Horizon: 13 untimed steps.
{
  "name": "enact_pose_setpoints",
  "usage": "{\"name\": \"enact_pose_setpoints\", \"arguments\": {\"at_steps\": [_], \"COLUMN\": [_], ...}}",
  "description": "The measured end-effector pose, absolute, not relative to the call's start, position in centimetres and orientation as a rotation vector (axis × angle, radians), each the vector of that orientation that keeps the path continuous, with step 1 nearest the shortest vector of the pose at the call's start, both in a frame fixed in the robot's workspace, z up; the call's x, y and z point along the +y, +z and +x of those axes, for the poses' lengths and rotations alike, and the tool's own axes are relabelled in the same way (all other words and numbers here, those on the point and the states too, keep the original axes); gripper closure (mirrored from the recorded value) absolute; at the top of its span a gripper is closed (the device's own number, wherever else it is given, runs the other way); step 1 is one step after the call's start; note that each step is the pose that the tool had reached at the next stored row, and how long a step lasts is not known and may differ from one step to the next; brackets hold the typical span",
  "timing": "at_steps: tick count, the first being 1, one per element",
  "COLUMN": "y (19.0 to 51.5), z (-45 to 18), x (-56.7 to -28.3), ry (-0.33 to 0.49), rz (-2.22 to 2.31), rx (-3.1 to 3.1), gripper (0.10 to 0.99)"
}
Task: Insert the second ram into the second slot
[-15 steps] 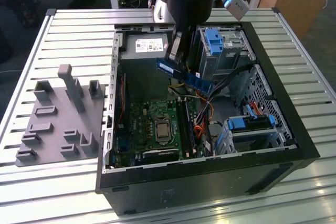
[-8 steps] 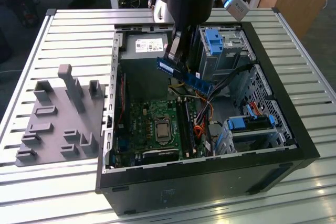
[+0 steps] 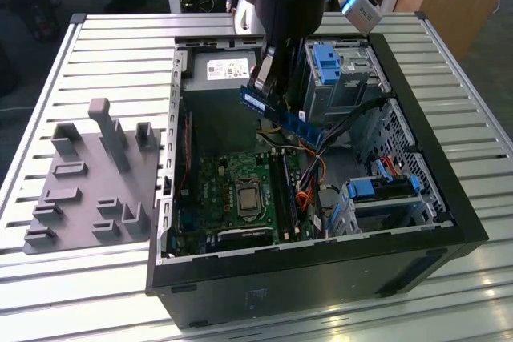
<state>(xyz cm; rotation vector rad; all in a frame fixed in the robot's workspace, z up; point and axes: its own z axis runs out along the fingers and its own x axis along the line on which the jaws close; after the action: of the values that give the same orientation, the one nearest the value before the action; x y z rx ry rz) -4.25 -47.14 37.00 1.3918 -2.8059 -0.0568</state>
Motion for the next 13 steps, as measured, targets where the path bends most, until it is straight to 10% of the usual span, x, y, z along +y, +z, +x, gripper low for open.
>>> {"name": "enact_pose_setpoints", "arguments": {"at_steps": [13], "y": [36.99], "z": [-4.25], "x": [-47.14], "ry": [-0.057], "rz": [1.286], "rx": [-2.857], "gripper": [0.949]}}
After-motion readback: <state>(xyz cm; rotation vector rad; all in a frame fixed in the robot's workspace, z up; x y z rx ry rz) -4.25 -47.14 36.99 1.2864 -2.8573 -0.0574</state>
